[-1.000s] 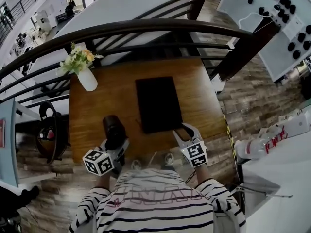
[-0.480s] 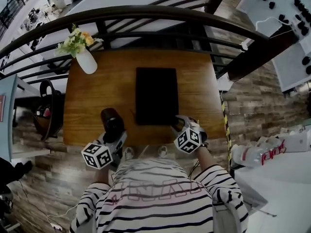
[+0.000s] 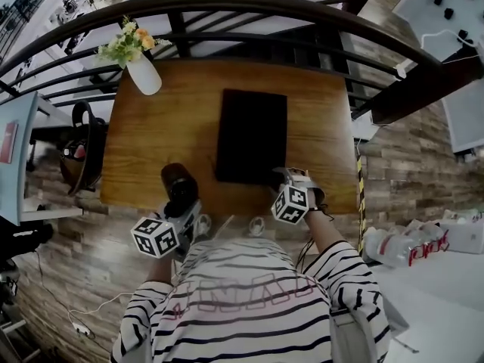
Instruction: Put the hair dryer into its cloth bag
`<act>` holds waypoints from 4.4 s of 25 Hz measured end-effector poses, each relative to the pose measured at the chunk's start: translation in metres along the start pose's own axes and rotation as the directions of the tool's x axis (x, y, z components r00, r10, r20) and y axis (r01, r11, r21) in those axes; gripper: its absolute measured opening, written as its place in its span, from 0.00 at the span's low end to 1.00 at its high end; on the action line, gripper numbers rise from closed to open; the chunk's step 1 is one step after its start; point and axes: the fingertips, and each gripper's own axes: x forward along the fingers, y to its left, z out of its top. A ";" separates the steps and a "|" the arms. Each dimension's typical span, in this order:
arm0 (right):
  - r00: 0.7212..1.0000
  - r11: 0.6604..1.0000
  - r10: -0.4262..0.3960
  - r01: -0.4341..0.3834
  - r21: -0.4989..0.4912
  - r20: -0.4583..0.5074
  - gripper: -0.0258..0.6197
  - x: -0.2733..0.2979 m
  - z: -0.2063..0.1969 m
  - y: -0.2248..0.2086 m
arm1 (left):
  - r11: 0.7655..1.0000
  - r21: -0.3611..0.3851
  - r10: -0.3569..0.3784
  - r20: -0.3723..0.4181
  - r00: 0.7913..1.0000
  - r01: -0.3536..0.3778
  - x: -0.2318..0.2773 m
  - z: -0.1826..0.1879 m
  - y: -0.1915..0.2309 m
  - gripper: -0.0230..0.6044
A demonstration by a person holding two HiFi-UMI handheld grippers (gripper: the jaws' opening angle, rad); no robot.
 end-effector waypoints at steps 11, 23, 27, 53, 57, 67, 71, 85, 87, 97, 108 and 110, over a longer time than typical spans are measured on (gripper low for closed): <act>0.996 0.998 0.061 -0.063 -0.028 -0.063 0.08 0.021 -0.006 0.004 | 1.000 -0.004 0.016 -0.025 1.000 -0.016 -0.009 -0.009 0.009 0.32; 0.995 0.995 0.095 -0.094 0.028 -0.041 0.23 0.021 -0.001 0.000 | 1.000 -0.002 -0.001 -0.045 0.999 0.001 -0.008 -0.008 0.016 0.32; 0.989 0.992 0.126 -0.127 -0.005 -0.078 0.21 0.027 -0.006 0.003 | 1.000 -0.001 -0.008 -0.052 0.999 0.008 -0.006 -0.010 0.016 0.32; 0.842 0.503 0.103 -0.504 0.702 0.530 0.06 -0.017 0.107 -0.006 | 0.999 0.036 0.021 -0.142 0.990 -0.016 -0.002 -0.025 0.023 0.32; 0.814 0.427 0.047 -0.541 0.724 0.580 0.06 -0.020 0.125 -0.008 | 0.998 0.057 0.046 -0.214 0.976 -0.034 0.005 -0.037 0.029 0.32; 0.774 0.328 -0.035 -0.589 0.739 0.632 0.06 -0.030 0.144 -0.018 | 0.997 0.071 0.030 -0.343 0.939 -0.005 0.024 -0.068 0.024 0.31; 0.766 0.318 -0.052 -0.596 0.738 0.641 0.06 -0.036 0.148 -0.022 | 0.996 0.092 0.037 -0.405 0.914 0.001 0.029 -0.080 0.021 0.31; 0.770 0.436 -0.007 -0.572 0.695 0.638 0.06 -0.053 0.148 -0.003 | 0.993 0.111 0.088 -0.477 0.875 -0.039 0.051 -0.085 0.028 0.31; 0.766 0.413 -0.010 -0.582 0.701 0.642 0.06 -0.055 0.146 -0.001 | 0.991 0.126 0.101 -0.497 0.862 -0.044 0.053 -0.089 0.030 0.31; 0.781 0.526 -0.008 -0.528 0.667 0.625 0.06 -0.066 0.154 0.005 | 0.980 0.196 0.144 -0.583 0.800 -0.034 0.069 -0.099 0.034 0.31; 0.831 0.703 -0.006 -0.392 0.593 0.556 0.06 -0.074 0.153 0.020 | 0.981 0.194 0.121 -0.590 0.798 -0.006 0.095 -0.086 0.027 0.31; 0.835 0.722 -0.001 -0.380 0.578 0.551 0.06 -0.076 0.153 0.023 | 0.981 0.191 0.117 -0.583 0.804 -0.004 0.100 -0.084 0.025 0.31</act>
